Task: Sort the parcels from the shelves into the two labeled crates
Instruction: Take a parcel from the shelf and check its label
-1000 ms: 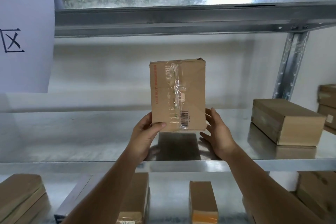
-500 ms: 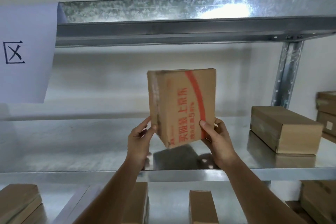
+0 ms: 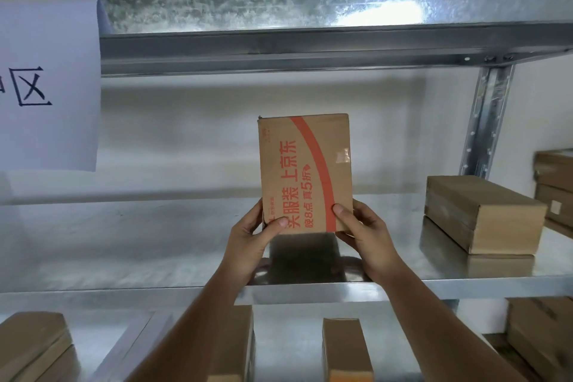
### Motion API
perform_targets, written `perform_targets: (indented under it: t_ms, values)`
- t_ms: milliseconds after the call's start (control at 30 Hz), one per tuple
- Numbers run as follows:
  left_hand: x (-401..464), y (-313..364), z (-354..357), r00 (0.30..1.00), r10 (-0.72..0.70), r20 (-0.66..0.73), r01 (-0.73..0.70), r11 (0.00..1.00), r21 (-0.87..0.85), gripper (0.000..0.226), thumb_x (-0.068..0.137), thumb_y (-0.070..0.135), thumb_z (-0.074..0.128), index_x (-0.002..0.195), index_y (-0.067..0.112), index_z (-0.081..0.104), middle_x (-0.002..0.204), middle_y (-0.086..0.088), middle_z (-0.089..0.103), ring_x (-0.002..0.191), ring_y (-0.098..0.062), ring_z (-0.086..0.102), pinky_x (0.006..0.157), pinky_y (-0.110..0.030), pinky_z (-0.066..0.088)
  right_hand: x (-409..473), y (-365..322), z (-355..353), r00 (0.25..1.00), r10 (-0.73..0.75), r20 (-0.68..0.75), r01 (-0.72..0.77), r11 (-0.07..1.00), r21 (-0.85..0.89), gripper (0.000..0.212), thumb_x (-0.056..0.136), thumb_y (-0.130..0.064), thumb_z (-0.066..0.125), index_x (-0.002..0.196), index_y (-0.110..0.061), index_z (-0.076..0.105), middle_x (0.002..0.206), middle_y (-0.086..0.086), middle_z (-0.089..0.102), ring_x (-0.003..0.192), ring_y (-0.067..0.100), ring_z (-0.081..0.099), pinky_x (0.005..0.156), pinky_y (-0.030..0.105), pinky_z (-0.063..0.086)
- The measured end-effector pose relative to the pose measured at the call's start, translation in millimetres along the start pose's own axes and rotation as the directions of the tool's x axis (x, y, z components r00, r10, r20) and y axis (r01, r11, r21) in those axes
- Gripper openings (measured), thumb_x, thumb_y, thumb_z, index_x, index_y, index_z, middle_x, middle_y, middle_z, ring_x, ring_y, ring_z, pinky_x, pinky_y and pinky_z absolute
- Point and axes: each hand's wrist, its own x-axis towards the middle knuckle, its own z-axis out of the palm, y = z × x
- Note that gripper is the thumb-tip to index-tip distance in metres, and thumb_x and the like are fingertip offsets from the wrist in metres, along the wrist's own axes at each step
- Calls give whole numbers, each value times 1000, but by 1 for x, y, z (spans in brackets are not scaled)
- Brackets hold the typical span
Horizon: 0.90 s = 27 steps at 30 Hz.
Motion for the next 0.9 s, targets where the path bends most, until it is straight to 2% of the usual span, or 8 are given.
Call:
perform_targets:
  t_ms: [167, 333, 433, 500, 633, 733, 800, 900]
  values:
    - [-1, 1, 1, 1000, 3, -1, -3, 1000, 11, 47, 91, 22, 71, 136, 29, 59, 120, 13, 71, 112, -9, 68, 105, -38, 50, 0, 0, 1, 1000, 11, -8, -11, 1000, -10, 36, 90, -37, 69, 124, -28, 62, 111, -4, 74, 95, 15, 75, 68, 27, 60]
    - [-2, 2, 1, 1000, 15, 3, -15, 1000, -2, 40, 95, 23, 66, 134, 30, 59, 119, 14, 72, 111, -7, 68, 98, -28, 50, 1, -2, 2, 999, 8, -50, -9, 1000, -22, 37, 94, -51, 56, 124, -30, 61, 113, -5, 73, 105, 16, 70, 96, 36, 54]
    - [0, 0, 0, 1000, 9, 3, -9, 999, -33, 37, 98, 26, 60, 135, 29, 59, 122, 12, 71, 114, -6, 66, 100, -25, 49, 3, -2, 4, 994, 53, -92, -59, 997, -57, 34, 101, -58, 38, 126, -42, 55, 132, -9, 60, 123, 20, 56, 104, 44, 46]
    - [1, -1, -2, 1000, 4, 28, -2, 998, -62, 38, 98, 31, 58, 136, 29, 58, 125, 9, 69, 120, -9, 63, 105, -31, 45, 2, -3, 3, 994, 65, -83, -70, 996, -54, 28, 100, -55, 43, 128, -51, 45, 136, -11, 54, 127, 22, 50, 108, 49, 41]
    - [2, -2, -2, 999, 1, 46, 5, 993, -119, 38, 96, 38, 56, 133, 31, 60, 126, 7, 69, 123, -9, 61, 110, -34, 39, 6, 1, -5, 990, 135, 31, -137, 987, 87, 91, 80, -63, 60, 154, -41, 14, 147, -6, 46, 136, 24, 43, 119, 57, 27]
    - [6, -5, -1, 997, 49, -57, -52, 998, -47, 38, 97, 38, 57, 136, 37, 58, 122, 11, 70, 119, -9, 63, 103, -35, 48, 6, 0, -8, 996, 79, 37, -82, 992, 93, 86, 70, -59, 70, 144, -26, 41, 135, -4, 61, 125, 17, 59, 108, 47, 46]
    - [8, -6, -1, 987, 71, -143, -75, 997, -27, 42, 95, 36, 62, 137, 41, 56, 126, 12, 66, 119, -8, 62, 95, -24, 53, 5, 1, -7, 999, 42, -14, -40, 992, 118, 73, 69, -50, 75, 132, -23, 53, 123, -2, 68, 110, 14, 69, 94, 40, 55]
    - [9, -5, 1, 978, 48, -204, -36, 997, 61, 38, 95, 32, 63, 133, 39, 59, 134, 7, 52, 123, -6, 52, 97, -18, 47, 7, 5, -6, 997, 38, -72, -32, 996, 85, 64, 67, -50, 78, 122, -28, 53, 114, -6, 70, 107, 18, 69, 99, 53, 51]
